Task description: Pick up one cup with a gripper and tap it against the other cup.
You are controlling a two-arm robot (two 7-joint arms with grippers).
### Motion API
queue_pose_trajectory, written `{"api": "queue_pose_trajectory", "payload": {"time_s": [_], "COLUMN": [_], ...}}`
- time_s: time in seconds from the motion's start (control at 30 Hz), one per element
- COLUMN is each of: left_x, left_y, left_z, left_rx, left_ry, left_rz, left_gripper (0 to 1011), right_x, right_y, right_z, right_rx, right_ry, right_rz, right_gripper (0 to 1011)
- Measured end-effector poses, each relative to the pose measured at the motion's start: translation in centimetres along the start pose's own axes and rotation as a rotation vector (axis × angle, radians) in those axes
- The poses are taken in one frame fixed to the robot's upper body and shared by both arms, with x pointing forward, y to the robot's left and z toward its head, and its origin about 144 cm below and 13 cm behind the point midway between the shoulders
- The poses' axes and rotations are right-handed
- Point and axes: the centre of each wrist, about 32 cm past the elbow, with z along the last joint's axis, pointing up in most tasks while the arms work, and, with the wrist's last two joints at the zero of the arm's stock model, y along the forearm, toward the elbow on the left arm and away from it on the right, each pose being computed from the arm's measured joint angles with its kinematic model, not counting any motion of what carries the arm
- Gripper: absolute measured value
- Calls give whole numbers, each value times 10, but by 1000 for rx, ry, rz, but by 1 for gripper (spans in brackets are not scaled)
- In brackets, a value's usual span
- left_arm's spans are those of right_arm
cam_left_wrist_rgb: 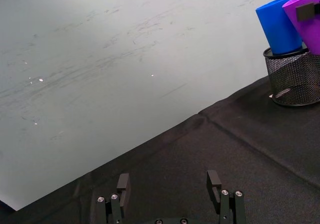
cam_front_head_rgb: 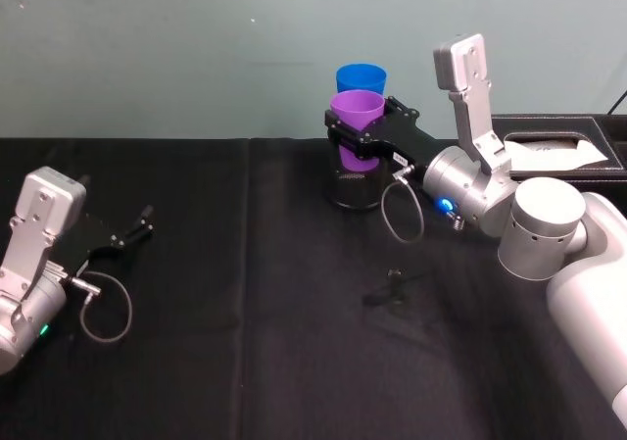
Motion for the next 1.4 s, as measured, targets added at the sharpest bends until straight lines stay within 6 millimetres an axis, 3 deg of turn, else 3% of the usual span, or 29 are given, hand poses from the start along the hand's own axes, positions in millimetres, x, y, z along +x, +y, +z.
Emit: {"api": "queue_pose_trajectory", "payload": {"time_s": [0.47, 1.13, 1.4], "left_x": [0, 0, 0], "left_y": [0, 0, 0], "left_z": [0, 0, 0], "left_rx": [0, 0, 0], "left_ry": [0, 0, 0], "left_rz": [0, 0, 0], "left_gripper": [1000, 1000, 1000], "right_x": [-11, -25, -31], "right_y": [-25, -88, -111], "right_z": [-4, -7, -21], "right_rx": [28, 92, 60], "right_ry": [5, 46, 58], "right_rz": [51, 110, 137], "right_gripper": [747, 747, 747]}}
